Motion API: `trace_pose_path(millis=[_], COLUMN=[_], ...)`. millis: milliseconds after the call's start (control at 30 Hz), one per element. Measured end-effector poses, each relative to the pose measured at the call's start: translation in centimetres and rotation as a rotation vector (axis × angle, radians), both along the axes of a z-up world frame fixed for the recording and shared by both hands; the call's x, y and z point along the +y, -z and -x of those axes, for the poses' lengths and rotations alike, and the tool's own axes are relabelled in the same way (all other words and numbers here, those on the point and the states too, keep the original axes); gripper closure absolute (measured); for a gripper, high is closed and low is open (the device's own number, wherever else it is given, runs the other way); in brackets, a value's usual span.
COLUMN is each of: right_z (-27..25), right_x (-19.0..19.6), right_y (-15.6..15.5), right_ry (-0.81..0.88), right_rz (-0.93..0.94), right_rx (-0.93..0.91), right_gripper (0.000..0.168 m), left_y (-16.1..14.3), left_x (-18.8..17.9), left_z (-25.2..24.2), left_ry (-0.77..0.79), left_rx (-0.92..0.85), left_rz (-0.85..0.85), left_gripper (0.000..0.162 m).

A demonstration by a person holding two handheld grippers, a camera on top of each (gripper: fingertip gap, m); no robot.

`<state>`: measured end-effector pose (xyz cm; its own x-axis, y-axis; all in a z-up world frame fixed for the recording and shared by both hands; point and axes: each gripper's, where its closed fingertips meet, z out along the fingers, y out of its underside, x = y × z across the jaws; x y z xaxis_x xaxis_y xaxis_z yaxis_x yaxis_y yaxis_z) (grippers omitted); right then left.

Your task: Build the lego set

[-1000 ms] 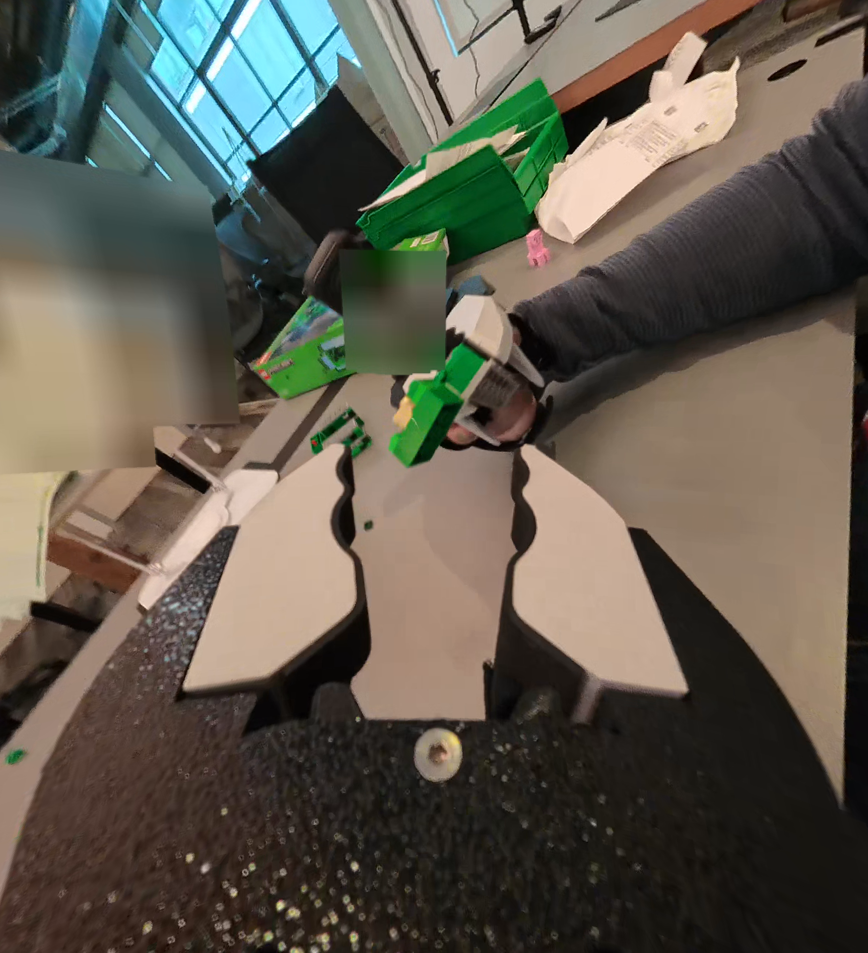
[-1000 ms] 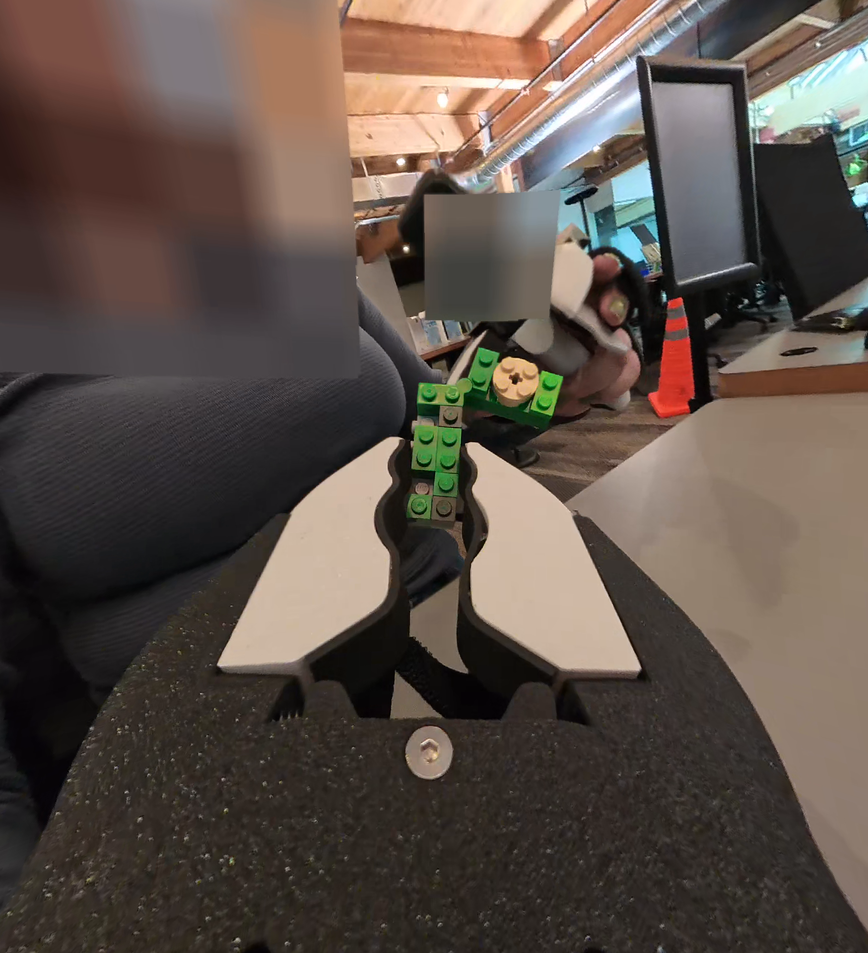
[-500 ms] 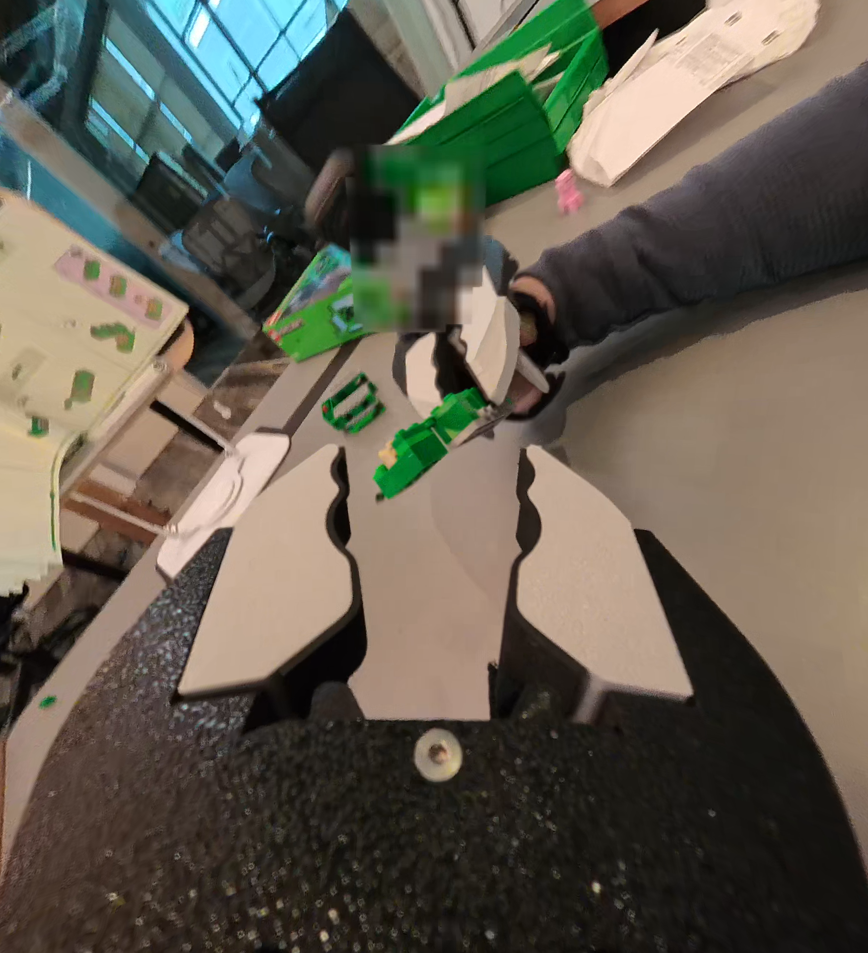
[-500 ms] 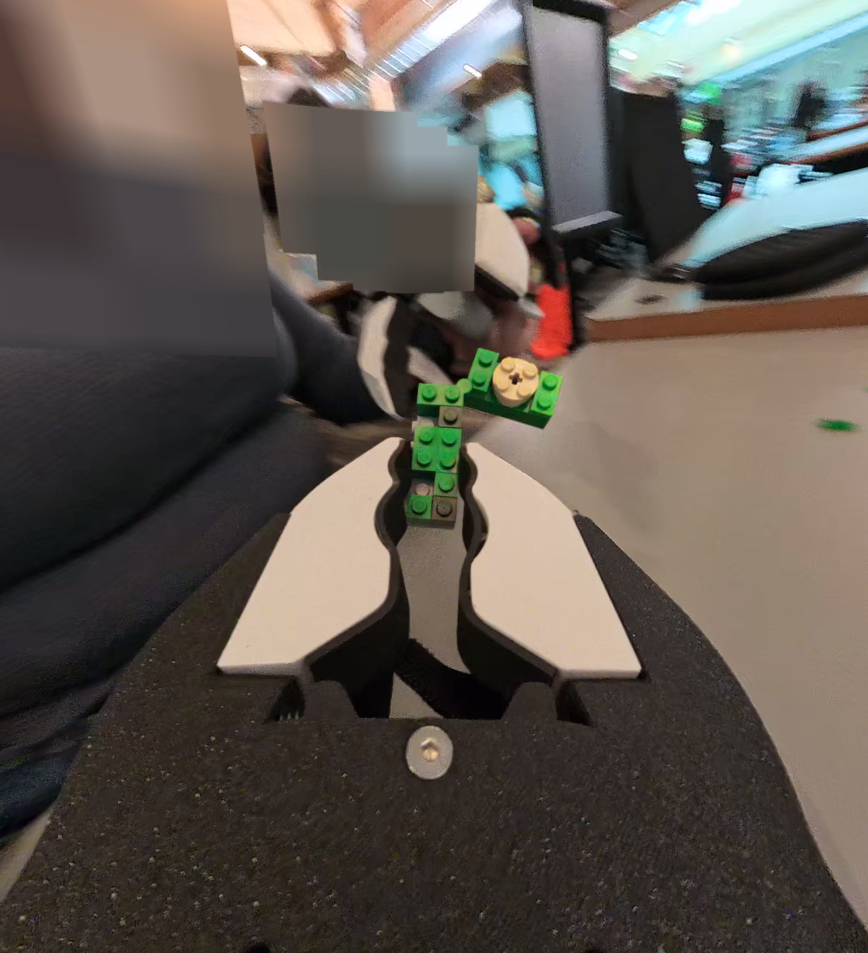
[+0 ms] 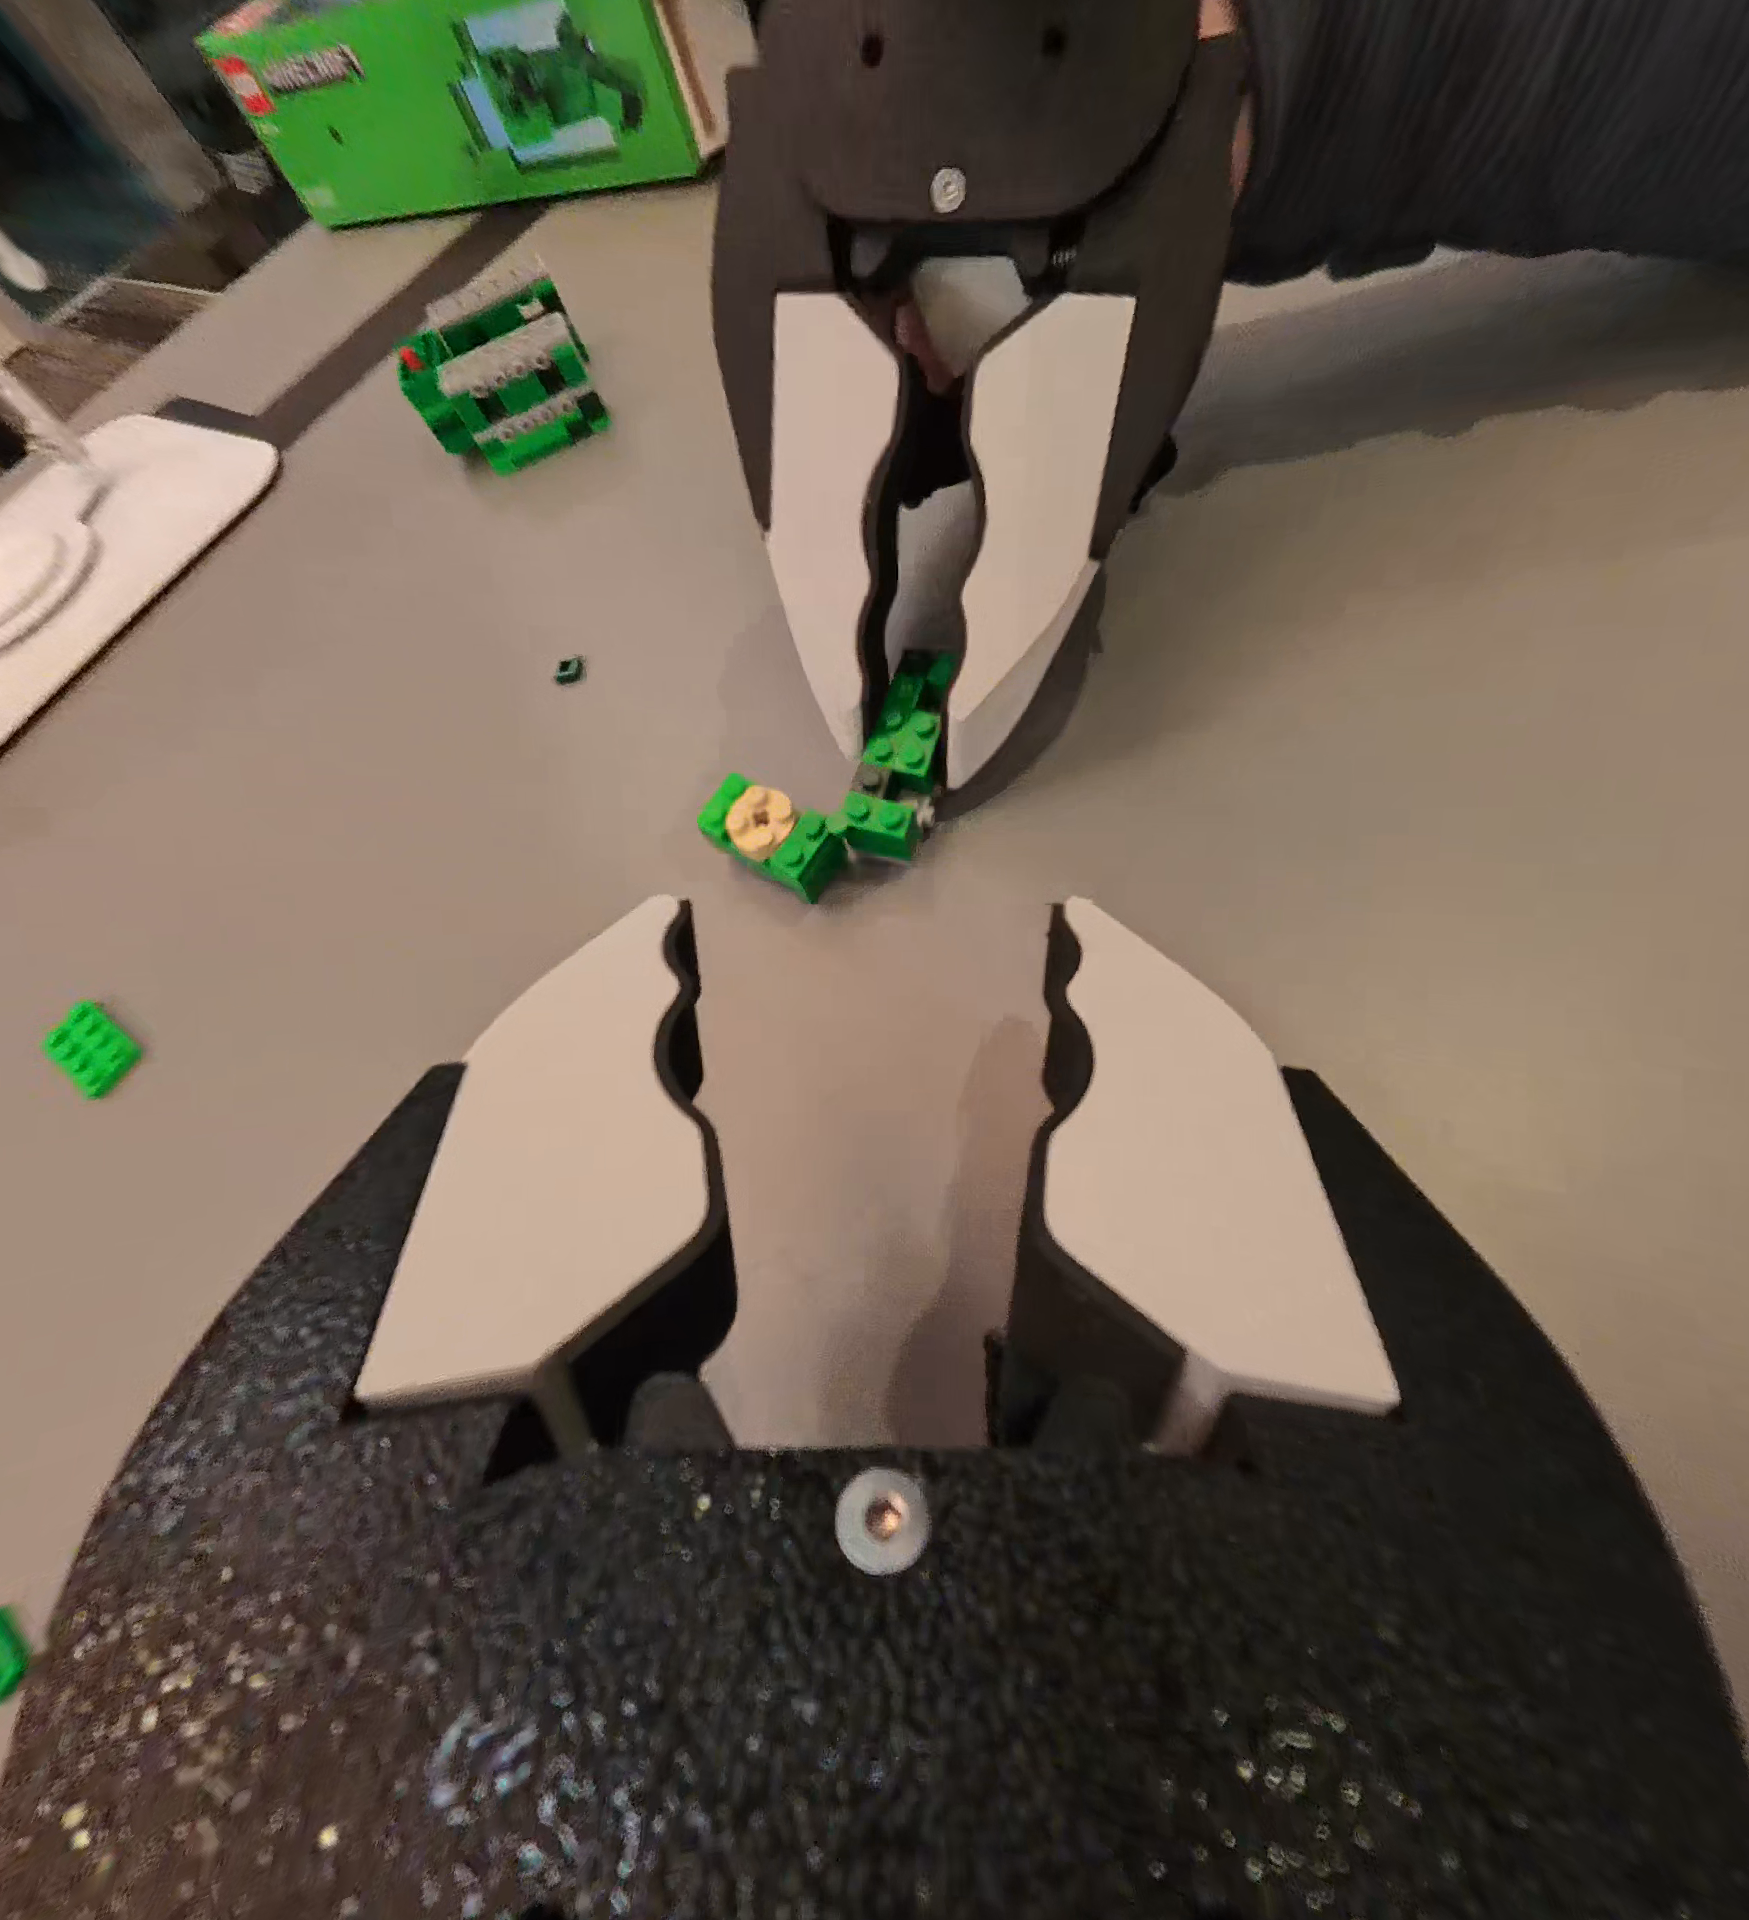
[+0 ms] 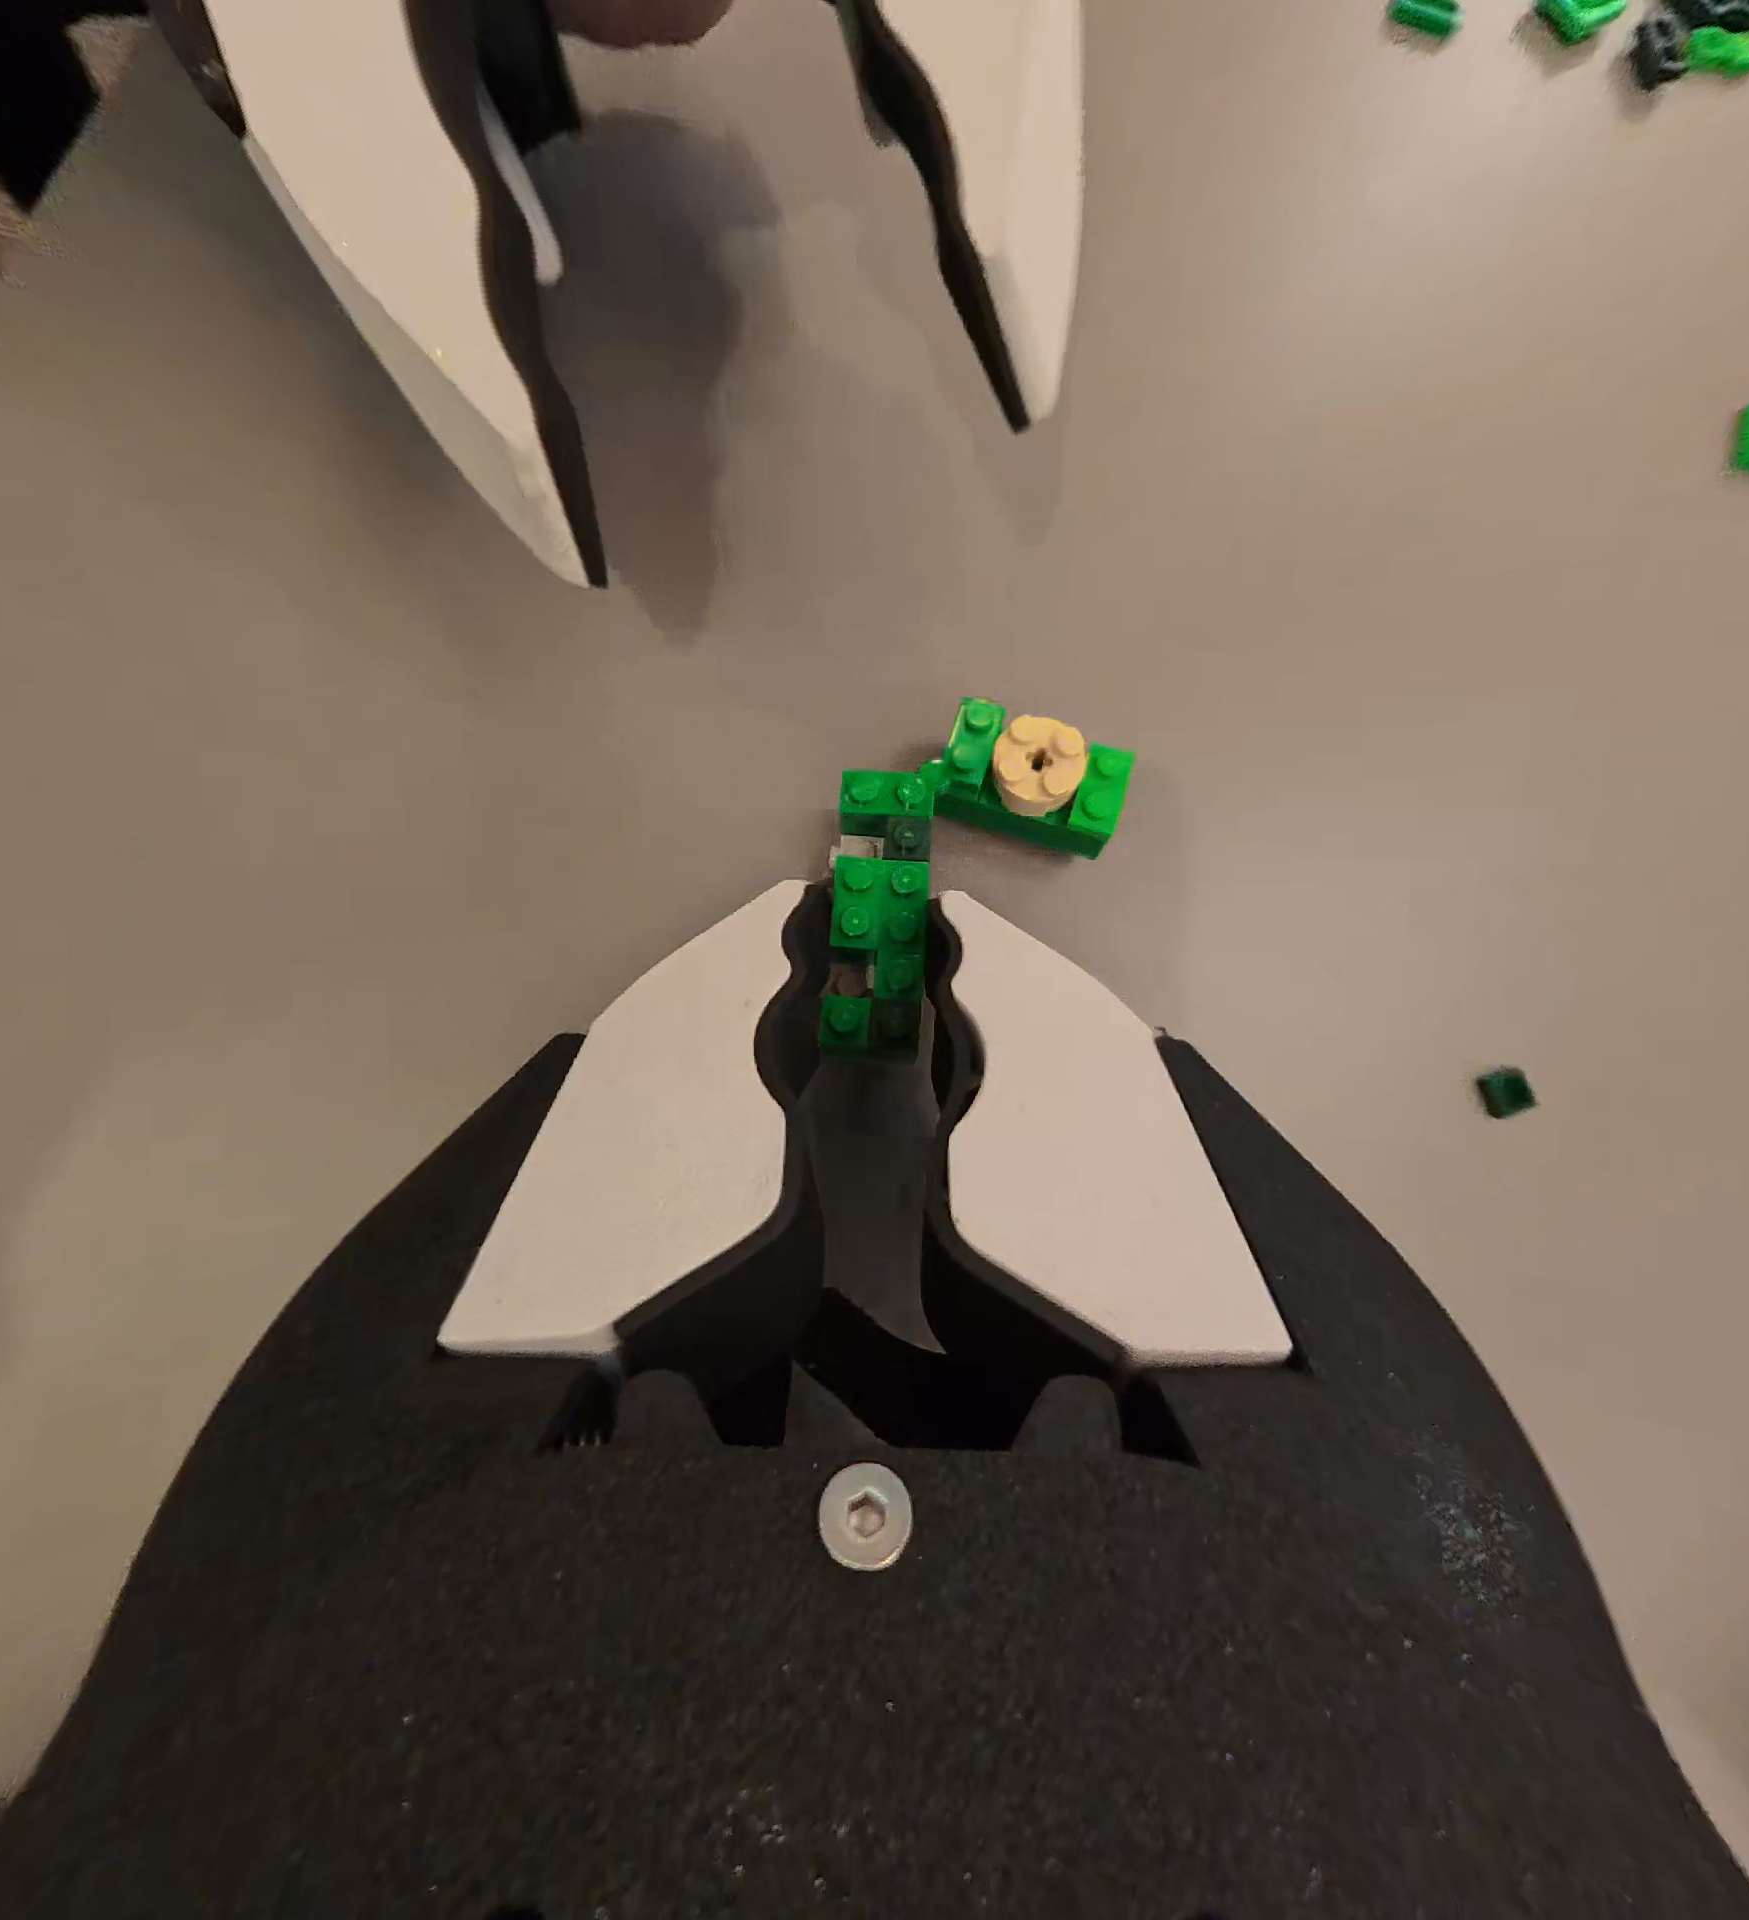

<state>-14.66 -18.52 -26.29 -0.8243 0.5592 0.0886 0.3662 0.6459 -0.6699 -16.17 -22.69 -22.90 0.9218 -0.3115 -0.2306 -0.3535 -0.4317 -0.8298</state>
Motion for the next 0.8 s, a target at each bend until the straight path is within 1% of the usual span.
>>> trace_pose_path(millis=[33,100,167,267,333,400,800], right_z=[-0.3,-0.9,-1.4,-1.8,-1.9,-2.0,-2.1], right_x=[-0.4,-0.9,-1.4,-1.9,-2.1,-2.1,-2.1], right_y=[0.0,0.1,0.1,0.1,0.1,0.1,0.1], right_ry=[-0.031,-0.076,-0.116,-0.152,-0.163,-0.165,-0.181], right_rz=[0.022,0.054,0.074,0.097,0.104,0.104,0.112], right_rx=[0.002,-0.018,-0.029,-0.027,-0.026,-0.029,-0.032], right_gripper=[0.151,0.151,0.151,0.151,0.151,0.151,0.151], left_y=[0.2,0.6,1.2,2.6,3.3,3.4,3.3], left_x=[0.3,0.8,1.4,2.0,2.3,2.5,1.9], left_z=[-0.4,-1.3,-1.7,-1.7,-1.6,-1.6,-1.3], left_ry=[0.030,0.116,0.170,0.207,0.207,0.203,0.195], left_rx=[0.006,0.017,0.032,0.052,0.059,0.044,-0.010], left_rz=[0.011,0.034,0.088,0.192,0.252,0.270,0.278], left_gripper=[0.095,0.090,0.089,0.099,0.105,0.111,0.112])
